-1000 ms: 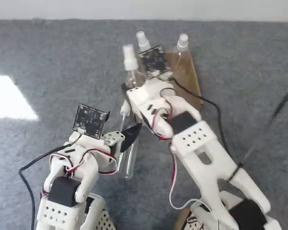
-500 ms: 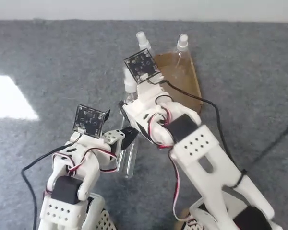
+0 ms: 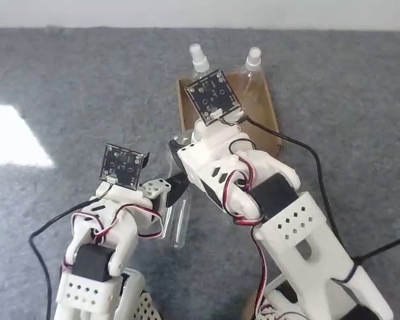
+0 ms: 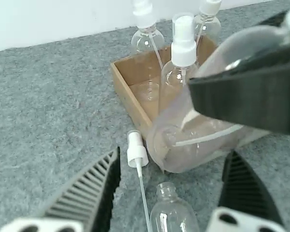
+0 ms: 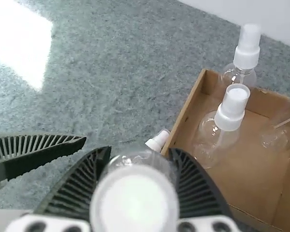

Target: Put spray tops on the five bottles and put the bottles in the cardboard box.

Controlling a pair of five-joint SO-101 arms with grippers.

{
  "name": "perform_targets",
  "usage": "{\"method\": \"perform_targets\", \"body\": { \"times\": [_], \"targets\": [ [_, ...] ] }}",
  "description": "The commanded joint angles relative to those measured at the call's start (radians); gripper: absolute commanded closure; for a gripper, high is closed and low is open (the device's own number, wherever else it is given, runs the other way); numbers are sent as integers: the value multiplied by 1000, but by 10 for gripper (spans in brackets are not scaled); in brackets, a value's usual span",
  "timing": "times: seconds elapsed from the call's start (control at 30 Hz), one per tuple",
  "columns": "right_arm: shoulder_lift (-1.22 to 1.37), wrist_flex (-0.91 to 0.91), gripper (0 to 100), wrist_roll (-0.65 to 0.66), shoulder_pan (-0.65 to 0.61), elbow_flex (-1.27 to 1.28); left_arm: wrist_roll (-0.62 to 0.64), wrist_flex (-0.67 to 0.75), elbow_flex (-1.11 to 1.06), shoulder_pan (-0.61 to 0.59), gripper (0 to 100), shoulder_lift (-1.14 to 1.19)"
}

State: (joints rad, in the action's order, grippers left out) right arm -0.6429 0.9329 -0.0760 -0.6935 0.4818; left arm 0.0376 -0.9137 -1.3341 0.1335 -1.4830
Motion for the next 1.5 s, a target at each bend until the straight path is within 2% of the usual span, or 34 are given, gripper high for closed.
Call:
{"method": "perform_targets", "body": {
  "times": [0.0, 0.13, 0.27, 0.33, 0.53, 0.63, 1.0, 1.47],
  "targets": [
    [-42, 19, 993, -8, 21, -60, 8, 35, 8, -17, 692, -11],
    [-39, 13, 993, -6, 76, -60, 8, 35, 8, -18, 692, -12],
    [-8, 12, 993, 104, 114, -63, 8, 35, 7, -14, 694, -12],
    [19, 19, 993, 118, 166, -91, 8, 35, 7, -14, 694, -12],
    [145, 139, 993, 169, 375, -327, 8, 35, 5, -14, 694, -12],
    [254, 159, 993, 196, 437, -440, 8, 35, 5, -15, 694, -12],
    [722, 147, 993, 190, 504, -713, 8, 35, 5, -20, 695, -12],
    [938, -27, 993, 187, 499, -741, -3, 35, 5, -20, 695, -12]
  ]
}}
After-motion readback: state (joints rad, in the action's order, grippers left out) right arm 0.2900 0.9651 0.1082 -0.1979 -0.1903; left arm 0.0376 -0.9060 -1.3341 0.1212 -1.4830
